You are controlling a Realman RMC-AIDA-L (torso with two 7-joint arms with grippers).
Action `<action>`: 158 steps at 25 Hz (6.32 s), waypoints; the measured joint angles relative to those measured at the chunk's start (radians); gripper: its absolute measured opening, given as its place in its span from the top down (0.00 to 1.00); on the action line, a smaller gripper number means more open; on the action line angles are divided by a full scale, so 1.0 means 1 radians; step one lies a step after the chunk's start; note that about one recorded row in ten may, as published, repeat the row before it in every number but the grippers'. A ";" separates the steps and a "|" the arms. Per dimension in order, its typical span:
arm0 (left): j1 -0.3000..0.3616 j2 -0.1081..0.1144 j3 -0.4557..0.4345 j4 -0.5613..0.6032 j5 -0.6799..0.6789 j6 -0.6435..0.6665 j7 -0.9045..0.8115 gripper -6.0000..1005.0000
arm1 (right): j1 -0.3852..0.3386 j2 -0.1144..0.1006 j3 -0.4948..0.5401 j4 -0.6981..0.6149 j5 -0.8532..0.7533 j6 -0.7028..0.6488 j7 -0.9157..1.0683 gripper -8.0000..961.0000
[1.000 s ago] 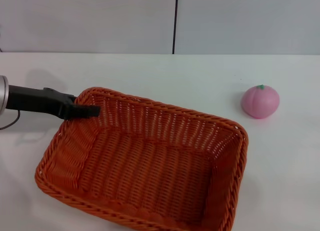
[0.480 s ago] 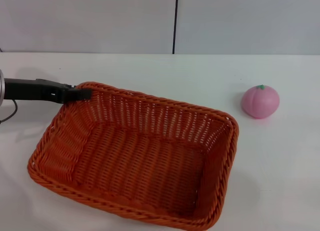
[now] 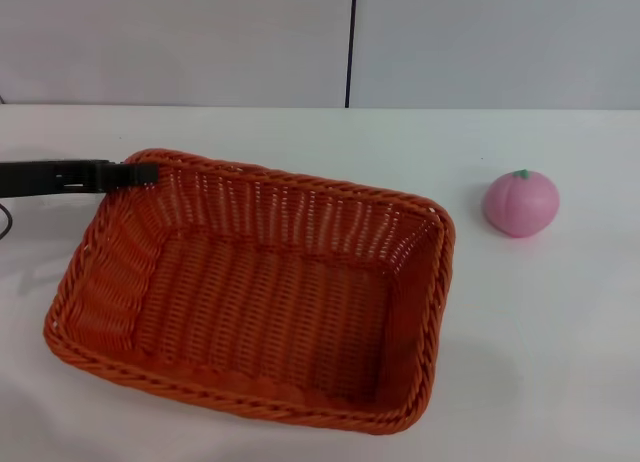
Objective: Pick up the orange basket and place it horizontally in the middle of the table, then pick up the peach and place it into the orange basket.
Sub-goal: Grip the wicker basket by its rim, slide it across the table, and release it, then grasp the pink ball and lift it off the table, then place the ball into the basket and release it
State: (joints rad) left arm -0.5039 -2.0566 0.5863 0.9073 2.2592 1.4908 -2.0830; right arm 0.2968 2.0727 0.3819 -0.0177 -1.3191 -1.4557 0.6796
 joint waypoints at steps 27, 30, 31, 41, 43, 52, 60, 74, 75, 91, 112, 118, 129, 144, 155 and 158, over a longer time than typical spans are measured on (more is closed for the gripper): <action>0.095 -0.003 0.004 -0.015 -0.126 0.023 -0.101 0.78 | 0.024 -0.003 0.000 -0.016 0.000 0.025 0.000 0.44; 0.086 0.000 0.004 -0.020 -0.126 0.028 -0.118 0.78 | 0.024 -0.003 -0.001 -0.016 0.000 0.025 0.000 0.44; 0.085 0.001 0.004 -0.022 -0.126 0.029 -0.120 0.78 | 0.024 -0.003 -0.003 -0.016 0.000 0.025 0.000 0.44; 0.077 0.011 -0.005 -0.024 -0.126 0.045 -0.123 0.57 | 0.028 -0.003 -0.008 -0.030 -0.005 0.025 0.046 0.44; 0.078 0.020 -0.010 -0.024 -0.149 0.044 -0.105 0.50 | 0.027 -0.003 -0.008 -0.031 -0.007 0.024 0.050 0.44; 0.092 0.027 -0.090 -0.089 -0.372 0.047 0.137 0.39 | 0.017 -0.003 -0.101 -0.118 -0.009 0.031 0.187 0.44; 0.096 0.007 -0.261 -0.347 -0.602 0.010 0.588 0.39 | 0.003 -0.007 -0.345 -0.329 -0.010 0.032 0.398 0.44; 0.117 -0.004 -0.282 -0.581 -0.792 0.076 1.073 0.40 | 0.010 -0.061 -0.575 -0.887 -0.492 -0.094 0.965 0.44; 0.117 -0.004 -0.281 -0.584 -0.793 0.078 1.073 0.40 | 0.023 -0.066 -0.576 -0.943 -0.534 -0.149 1.013 0.44; 0.120 -0.006 -0.283 -0.644 -0.792 0.062 1.132 0.40 | 0.216 -0.137 -0.783 -0.997 -0.864 -0.231 1.332 0.33; 0.113 -0.007 -0.273 -0.668 -0.788 0.037 1.133 0.40 | 0.362 -0.116 -1.098 -0.763 -1.043 0.031 1.352 0.20; 0.111 -0.006 -0.273 -0.676 -0.790 0.036 1.135 0.40 | 0.385 -0.068 -1.100 -0.763 -1.129 0.076 1.353 0.20; 0.111 -0.006 -0.275 -0.683 -0.791 0.034 1.136 0.40 | 0.388 -0.060 -1.167 -0.753 -1.138 0.085 1.354 0.29; 0.110 -0.005 -0.274 -0.683 -0.791 0.033 1.136 0.40 | 0.373 -0.063 -1.164 -0.776 -1.133 0.044 1.356 0.68; 0.110 -0.004 -0.279 -0.683 -0.791 0.050 1.122 0.40 | 0.187 -0.057 -1.031 -1.004 -0.782 -0.094 1.231 0.80; 0.110 -0.004 -0.281 -0.683 -0.791 0.058 1.117 0.40 | 0.119 -0.056 -1.015 -1.000 -0.500 -0.155 1.093 0.82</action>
State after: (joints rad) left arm -0.3942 -2.0604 0.3053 0.2240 1.4680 1.5485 -0.9655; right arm 0.4155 2.0166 -0.6331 -1.0182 -1.8195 -1.6104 1.7725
